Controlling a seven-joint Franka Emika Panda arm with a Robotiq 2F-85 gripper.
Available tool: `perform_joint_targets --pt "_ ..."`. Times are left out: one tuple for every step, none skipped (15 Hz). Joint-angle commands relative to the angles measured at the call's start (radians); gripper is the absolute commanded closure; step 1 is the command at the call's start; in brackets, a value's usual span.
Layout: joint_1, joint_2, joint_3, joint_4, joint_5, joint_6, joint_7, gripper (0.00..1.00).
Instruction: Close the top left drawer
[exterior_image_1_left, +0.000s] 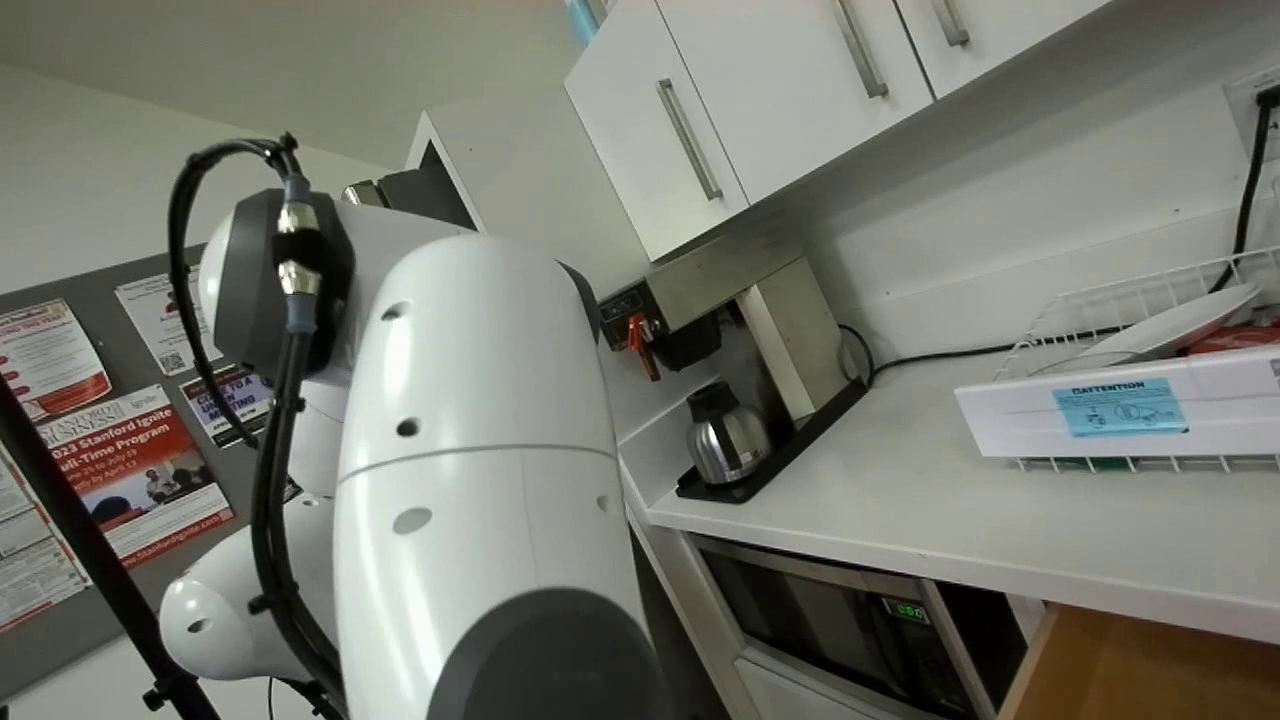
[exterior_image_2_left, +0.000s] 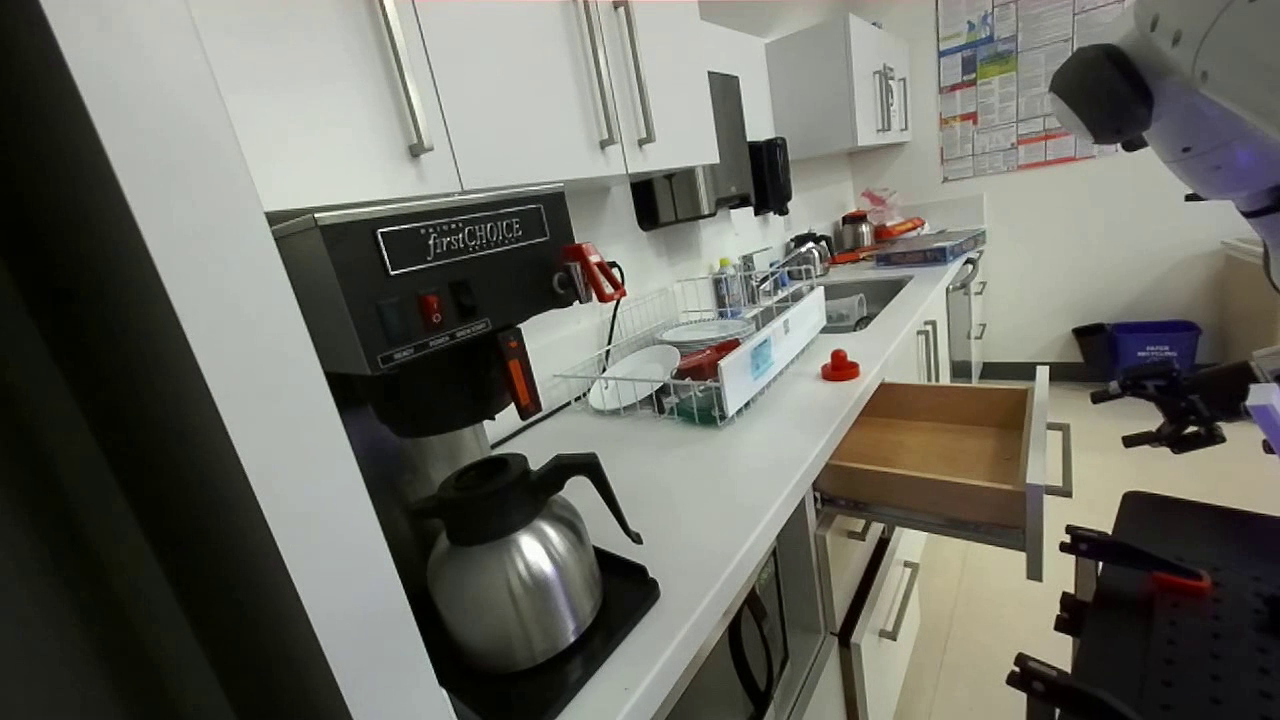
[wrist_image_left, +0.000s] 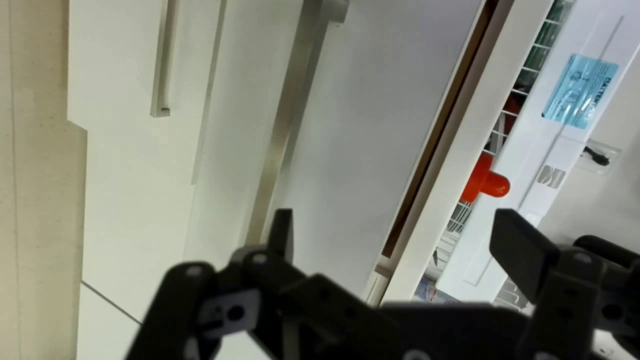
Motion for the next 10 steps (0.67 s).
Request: perform_joint_targets --pt "0.139 -0.183 -0.085 -0.126 -0.100 0.124 -0.051 0.00" --pt "0.180 -0.217 -0.110 -0.143 -0.126 0.163 -0.057 0.00" --pt "0.225 -0.259 -0.137 -0.167 -0.153 0.206 -0.063 0.00" --pt "0.275 -0.308 -0.164 -0.200 -0.174 0.254 -0.083 0.00" --pt "0.321 -0.347 -0.185 -0.216 -0.197 0.299 -0.084 0.00" --pt "0.368 -0.391 -0.204 -0.239 -0.204 0.353 -0.099 0.00" --pt "0.410 -0.427 -0.217 -0.247 -0.218 0.402 -0.097 0.00" --pt "0.443 -0.467 -0.220 -0.248 -0.228 0.453 -0.098 0.00" --pt "0.471 -0.501 -0.218 -0.242 -0.245 0.500 -0.108 0.00" --pt "0.494 -0.537 -0.210 -0.233 -0.274 0.544 -0.101 0.00"
